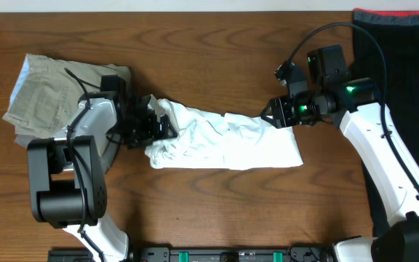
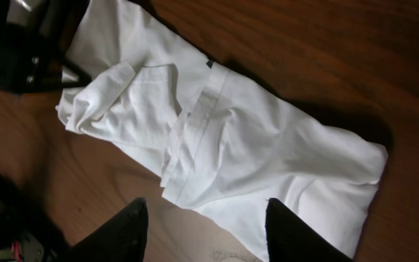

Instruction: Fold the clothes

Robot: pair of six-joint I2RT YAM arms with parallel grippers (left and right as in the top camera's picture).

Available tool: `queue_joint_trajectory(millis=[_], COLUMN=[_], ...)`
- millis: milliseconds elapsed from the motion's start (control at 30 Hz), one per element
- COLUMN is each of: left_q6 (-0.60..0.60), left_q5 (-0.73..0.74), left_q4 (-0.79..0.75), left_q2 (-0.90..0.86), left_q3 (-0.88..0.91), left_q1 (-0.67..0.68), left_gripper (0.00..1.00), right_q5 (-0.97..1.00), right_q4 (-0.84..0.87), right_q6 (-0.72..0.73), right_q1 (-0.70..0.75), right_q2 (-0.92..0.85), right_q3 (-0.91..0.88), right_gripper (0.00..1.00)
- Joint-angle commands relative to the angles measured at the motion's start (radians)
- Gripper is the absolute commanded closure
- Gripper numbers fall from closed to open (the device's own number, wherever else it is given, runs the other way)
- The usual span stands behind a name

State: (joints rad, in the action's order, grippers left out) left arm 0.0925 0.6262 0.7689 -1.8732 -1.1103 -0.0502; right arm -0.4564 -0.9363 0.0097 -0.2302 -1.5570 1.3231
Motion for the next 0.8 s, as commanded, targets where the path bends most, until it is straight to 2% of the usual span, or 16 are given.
queue_joint_trajectory(millis=[0,33,167,433,500,667,767], left_q6=[0.035,0.035,0.035,0.043,0.047,0.137,0.158], left_q5=[-0.045,-0.073,-0.149,-0.148,-0.129,0.062,0.097], left_q4=[0.033,0.034,0.034,0.004,0.002,0.007,0.008], left_q2=[0.073,0.107,0.157,0.047,0.008,-0.050,-0.060], left_q3=[-0.009,-0.008,-0.008,0.007,0.007,0.007,0.007], left_q1=[-0.001,-0.001,-0.001,-0.005,-0.006,-0.005,-0.003], left_gripper=[0.03,0.00,0.02,0.02,0.02,0.02,0.02], right_q5=[0.006,0.013,0.016,0.015,0.015,0.015,0.015], right_q4=[0.003,0.002,0.002,-0.006,-0.014,-0.018,-0.018], right_q6=[-0.019,-0.019,-0.019,-0.018,-0.018,-0.019,-0.018], right_q1=[0.008,0.008,0.008,0.008,0.008,0.008,0.008], right_q2=[0.008,0.008,0.008,0.008,0.008,0.008,0.008], right_q3=[0.009,0.009,0.009,0.009,0.009,0.009,0.009], right_gripper=[0.49,0.49,0.49,0.49,0.49,0.49,0.49])
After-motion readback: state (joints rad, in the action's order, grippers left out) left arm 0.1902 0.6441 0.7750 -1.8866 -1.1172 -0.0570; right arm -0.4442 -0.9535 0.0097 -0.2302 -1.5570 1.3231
